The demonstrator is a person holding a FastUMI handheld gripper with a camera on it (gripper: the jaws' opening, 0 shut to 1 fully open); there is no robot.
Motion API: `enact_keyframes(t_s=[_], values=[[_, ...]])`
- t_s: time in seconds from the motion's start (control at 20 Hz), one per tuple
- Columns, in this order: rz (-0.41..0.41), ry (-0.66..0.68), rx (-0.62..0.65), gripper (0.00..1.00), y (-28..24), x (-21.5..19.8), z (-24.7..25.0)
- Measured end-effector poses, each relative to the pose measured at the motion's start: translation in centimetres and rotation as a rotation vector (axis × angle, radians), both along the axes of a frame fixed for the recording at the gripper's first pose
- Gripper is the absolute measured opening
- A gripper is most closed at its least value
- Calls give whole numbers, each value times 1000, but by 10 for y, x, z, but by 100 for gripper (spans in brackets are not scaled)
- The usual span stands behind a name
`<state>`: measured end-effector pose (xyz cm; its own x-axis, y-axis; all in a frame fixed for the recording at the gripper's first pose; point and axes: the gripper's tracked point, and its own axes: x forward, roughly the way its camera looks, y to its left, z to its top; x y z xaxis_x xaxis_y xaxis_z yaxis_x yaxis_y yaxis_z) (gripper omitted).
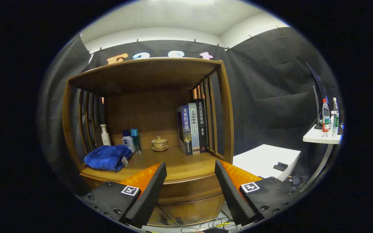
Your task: Pull open the drawer, take out the items inside it, and place them on the countertop above the cabinet.
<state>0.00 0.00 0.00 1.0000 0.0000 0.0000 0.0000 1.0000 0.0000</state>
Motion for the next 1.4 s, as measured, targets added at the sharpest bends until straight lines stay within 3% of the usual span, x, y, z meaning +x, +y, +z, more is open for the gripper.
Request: enact_keyframes(t_s=[0.45, 1.4], values=[[24, -15, -58, 98, 14, 0, 4], [53, 4, -40, 98, 25, 5, -9]])
